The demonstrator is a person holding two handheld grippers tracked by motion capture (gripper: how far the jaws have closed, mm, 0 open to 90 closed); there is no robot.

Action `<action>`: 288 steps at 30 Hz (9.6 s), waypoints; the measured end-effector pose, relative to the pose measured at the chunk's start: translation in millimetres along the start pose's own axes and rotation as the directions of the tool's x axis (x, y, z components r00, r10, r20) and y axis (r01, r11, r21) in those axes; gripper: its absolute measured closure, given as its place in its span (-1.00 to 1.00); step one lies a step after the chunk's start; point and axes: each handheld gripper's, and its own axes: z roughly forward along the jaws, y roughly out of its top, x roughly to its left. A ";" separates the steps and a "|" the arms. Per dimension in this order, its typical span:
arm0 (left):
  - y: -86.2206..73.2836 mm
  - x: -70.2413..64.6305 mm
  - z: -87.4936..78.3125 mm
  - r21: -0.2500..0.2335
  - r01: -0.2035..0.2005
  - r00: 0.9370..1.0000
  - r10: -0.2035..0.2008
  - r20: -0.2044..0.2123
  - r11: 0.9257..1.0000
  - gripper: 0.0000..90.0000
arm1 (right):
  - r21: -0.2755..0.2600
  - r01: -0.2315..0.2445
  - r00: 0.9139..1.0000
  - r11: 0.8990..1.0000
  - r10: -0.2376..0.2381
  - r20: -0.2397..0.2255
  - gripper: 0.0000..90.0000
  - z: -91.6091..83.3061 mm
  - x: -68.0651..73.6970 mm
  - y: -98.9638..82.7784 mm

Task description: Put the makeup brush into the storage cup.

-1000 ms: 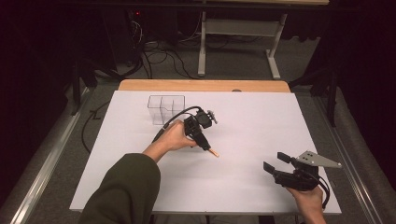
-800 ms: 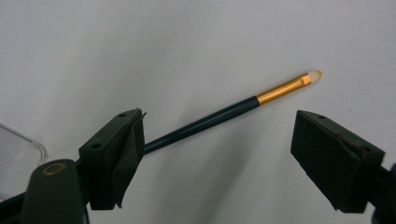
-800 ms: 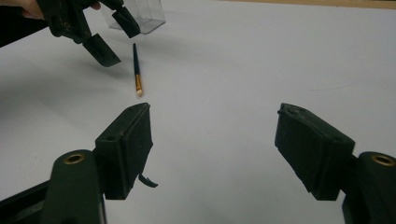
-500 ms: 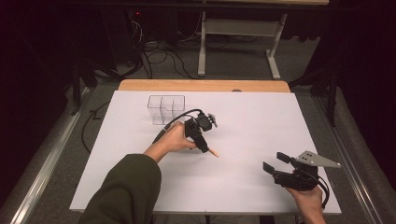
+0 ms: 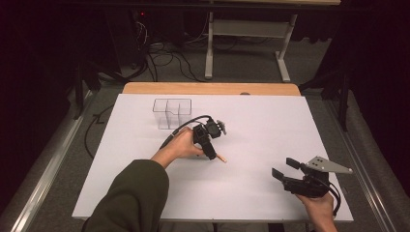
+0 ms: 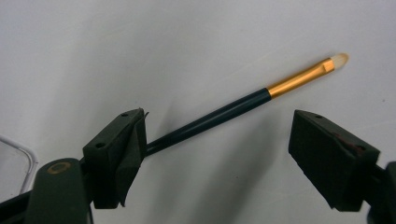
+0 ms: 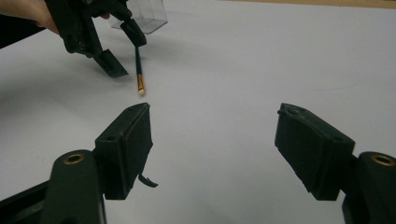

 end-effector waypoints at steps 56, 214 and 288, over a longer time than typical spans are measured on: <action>3.3 -9.5 3.7 0.041 -0.009 0.998 0.006 0.069 0.999 0.43 | 0.004 -0.007 1.000 1.000 0.007 -0.012 -0.36 0.7 -0.6 -0.4; -87.1 -24.3 -87.6 -0.508 0.235 0.972 -0.185 0.147 0.829 0.83 | -0.058 0.031 0.999 0.998 -0.033 -0.028 -0.33 -1.3 5.9 -0.5; -115.4 6.8 -127.6 -0.688 0.327 0.932 -0.342 0.121 0.648 0.83 | -0.071 0.024 0.999 0.997 -0.027 -0.031 -0.34 -2.2 5.5 0.0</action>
